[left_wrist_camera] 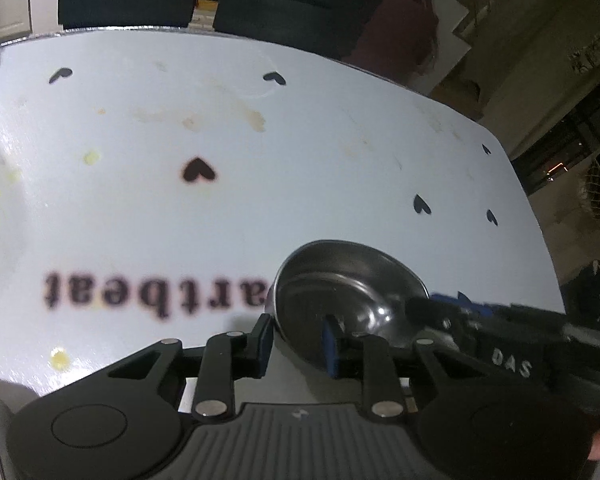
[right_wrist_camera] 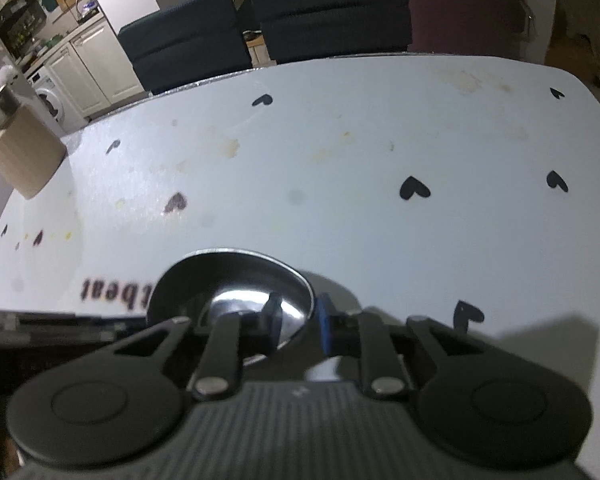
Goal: Organize plates and bowls
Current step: 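Lift the round steel bowl with both grippers and carry it toward the steel tray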
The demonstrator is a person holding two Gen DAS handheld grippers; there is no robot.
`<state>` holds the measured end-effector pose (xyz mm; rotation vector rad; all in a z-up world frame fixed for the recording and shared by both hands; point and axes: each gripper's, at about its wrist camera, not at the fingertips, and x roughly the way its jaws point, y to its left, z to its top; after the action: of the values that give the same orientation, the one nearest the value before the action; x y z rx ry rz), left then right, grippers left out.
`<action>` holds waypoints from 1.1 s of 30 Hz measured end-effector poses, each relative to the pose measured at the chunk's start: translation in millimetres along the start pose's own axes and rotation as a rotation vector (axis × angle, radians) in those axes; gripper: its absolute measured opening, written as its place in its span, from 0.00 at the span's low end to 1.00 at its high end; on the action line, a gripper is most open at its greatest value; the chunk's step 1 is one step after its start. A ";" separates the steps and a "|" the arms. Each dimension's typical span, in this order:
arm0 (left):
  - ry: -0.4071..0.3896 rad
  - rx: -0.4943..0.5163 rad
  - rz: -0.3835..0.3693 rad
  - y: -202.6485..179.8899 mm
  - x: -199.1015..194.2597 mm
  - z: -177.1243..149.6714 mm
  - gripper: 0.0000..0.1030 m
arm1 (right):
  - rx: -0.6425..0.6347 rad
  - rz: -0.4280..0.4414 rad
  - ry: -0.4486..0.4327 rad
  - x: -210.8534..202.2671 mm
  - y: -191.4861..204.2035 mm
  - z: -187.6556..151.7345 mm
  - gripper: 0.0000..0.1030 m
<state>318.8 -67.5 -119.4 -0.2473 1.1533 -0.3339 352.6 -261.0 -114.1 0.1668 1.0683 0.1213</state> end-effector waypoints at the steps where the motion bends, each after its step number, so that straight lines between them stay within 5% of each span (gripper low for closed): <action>1: -0.003 0.001 0.000 0.8 0.0 0.7 0.27 | -0.002 0.004 0.007 -0.3 0.3 -1.3 0.22; 7: -0.012 0.037 0.020 -2.6 2.2 0.2 0.26 | -0.034 -0.004 0.029 0.1 3.2 -6.4 0.19; 11: -0.014 0.062 0.058 -3.2 4.7 0.1 0.14 | -0.052 -0.011 0.026 2.2 6.0 -9.0 0.18; 17: -0.041 0.081 0.074 -3.2 -1.8 1.3 0.09 | -0.058 -0.011 -0.007 -4.2 7.9 -7.4 0.12; 33: -0.262 0.048 0.068 25.2 -99.3 -10.1 0.09 | -0.033 0.133 -0.135 -54.5 34.4 -9.7 0.11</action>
<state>276.5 -6.5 -48.0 -0.2027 0.8926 -0.2608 317.5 -236.4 -65.1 0.2140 0.9203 0.2444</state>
